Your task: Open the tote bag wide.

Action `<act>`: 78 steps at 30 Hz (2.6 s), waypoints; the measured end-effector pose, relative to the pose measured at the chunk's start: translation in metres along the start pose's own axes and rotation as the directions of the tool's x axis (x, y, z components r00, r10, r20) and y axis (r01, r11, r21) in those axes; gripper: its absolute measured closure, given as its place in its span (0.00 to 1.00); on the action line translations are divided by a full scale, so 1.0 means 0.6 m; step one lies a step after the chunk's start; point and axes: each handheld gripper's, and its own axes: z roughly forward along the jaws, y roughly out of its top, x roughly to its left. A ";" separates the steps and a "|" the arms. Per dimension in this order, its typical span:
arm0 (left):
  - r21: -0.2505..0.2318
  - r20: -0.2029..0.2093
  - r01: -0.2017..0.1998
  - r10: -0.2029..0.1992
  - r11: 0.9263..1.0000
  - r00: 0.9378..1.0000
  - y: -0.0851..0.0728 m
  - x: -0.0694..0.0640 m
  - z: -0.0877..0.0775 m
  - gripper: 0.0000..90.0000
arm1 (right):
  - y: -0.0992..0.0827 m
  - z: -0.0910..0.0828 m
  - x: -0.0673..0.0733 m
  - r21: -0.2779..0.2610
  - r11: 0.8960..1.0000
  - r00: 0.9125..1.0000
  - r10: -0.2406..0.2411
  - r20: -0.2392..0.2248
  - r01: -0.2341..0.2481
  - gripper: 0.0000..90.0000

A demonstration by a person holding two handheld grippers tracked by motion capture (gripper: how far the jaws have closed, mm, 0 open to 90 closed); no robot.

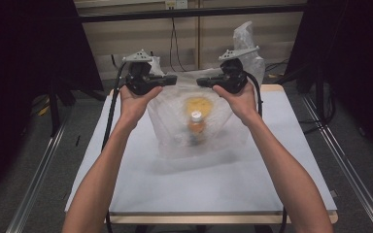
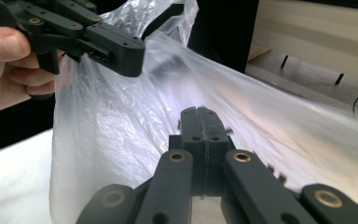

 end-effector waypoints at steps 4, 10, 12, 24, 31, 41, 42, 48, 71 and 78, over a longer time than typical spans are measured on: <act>0.029 0.008 -0.014 0.013 0.999 1.000 -0.020 -0.006 0.008 1.00 | -0.021 0.005 0.008 0.009 1.000 1.000 0.002 -0.017 -0.001 1.00; 0.095 0.025 -0.036 0.034 0.995 0.999 -0.056 -0.022 0.032 1.00 | -0.051 0.005 0.017 0.038 0.999 1.000 -0.008 -0.017 0.008 1.00; 0.094 0.034 -0.026 0.023 0.995 0.999 -0.067 -0.024 0.037 1.00 | -0.062 0.003 0.017 0.041 0.999 1.000 -0.006 -0.011 0.006 1.00; 0.172 0.055 -0.010 0.000 0.985 0.998 -0.132 -0.034 0.068 1.00 | -0.125 -0.008 0.006 0.039 0.998 0.999 0.040 -0.007 -0.039 1.00; 0.174 0.086 -0.027 0.012 0.984 0.996 -0.146 -0.049 0.075 1.00 | -0.156 -0.001 0.001 0.053 0.996 0.998 0.068 -0.012 -0.067 1.00; 0.186 0.128 -0.072 0.048 0.980 0.991 -0.158 -0.071 0.058 1.00 | -0.175 0.000 0.017 0.080 0.995 0.997 0.061 -0.047 -0.057 1.00; 0.212 0.129 -0.090 0.064 0.973 0.990 -0.165 -0.073 0.063 1.00 | -0.178 0.001 0.018 0.088 0.994 0.997 0.064 -0.048 -0.060 1.00; 0.260 0.102 -0.054 0.028 0.964 0.994 -0.201 -0.053 0.077 1.00 | -0.212 0.001 0.006 0.128 0.988 0.996 0.090 -0.021 -0.086 1.00; 0.404 0.081 0.018 -0.056 0.914 0.995 -0.308 -0.021 0.121 1.00 | -0.356 -0.007 -0.090 0.254 0.930 0.964 0.243 0.112 -0.264 1.00; 0.410 0.052 0.020 -0.045 0.912 0.998 -0.322 -0.016 0.102 1.00 | -0.365 -0.028 -0.084 0.260 0.930 0.964 0.238 0.115 -0.261 1.00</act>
